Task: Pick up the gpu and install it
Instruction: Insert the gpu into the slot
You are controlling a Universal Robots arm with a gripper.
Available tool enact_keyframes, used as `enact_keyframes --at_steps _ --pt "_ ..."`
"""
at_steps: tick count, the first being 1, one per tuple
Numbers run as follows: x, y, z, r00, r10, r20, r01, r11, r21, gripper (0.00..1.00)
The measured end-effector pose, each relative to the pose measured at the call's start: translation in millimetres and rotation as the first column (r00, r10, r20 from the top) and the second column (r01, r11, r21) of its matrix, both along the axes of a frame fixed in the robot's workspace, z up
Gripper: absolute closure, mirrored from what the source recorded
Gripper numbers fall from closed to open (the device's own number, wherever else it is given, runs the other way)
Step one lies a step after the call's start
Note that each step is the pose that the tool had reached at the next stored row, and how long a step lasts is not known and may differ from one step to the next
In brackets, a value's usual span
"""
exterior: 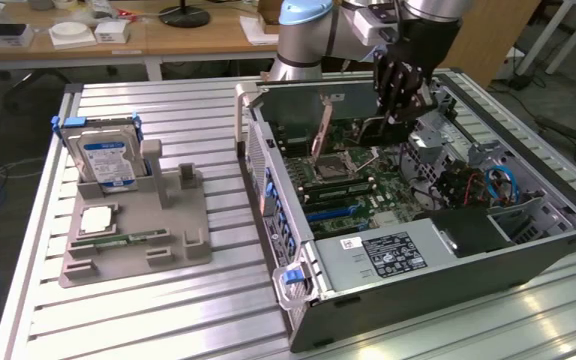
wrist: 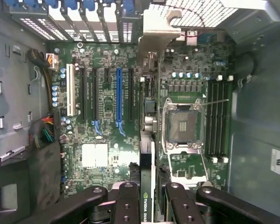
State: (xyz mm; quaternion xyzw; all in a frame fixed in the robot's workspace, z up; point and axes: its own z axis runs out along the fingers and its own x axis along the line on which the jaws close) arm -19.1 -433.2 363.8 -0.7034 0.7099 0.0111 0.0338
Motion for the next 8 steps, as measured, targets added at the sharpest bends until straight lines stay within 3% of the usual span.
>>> enact_keyframes --at_steps 2,8 --pt "-1.6 -1.2 -2.0 1.0 -0.001 0.0037 0.001 1.0 0.0 0.75" --pt "-10.4 -3.3 -5.5 1.0 -0.001 0.0034 0.001 1.0 -0.0001 0.75"
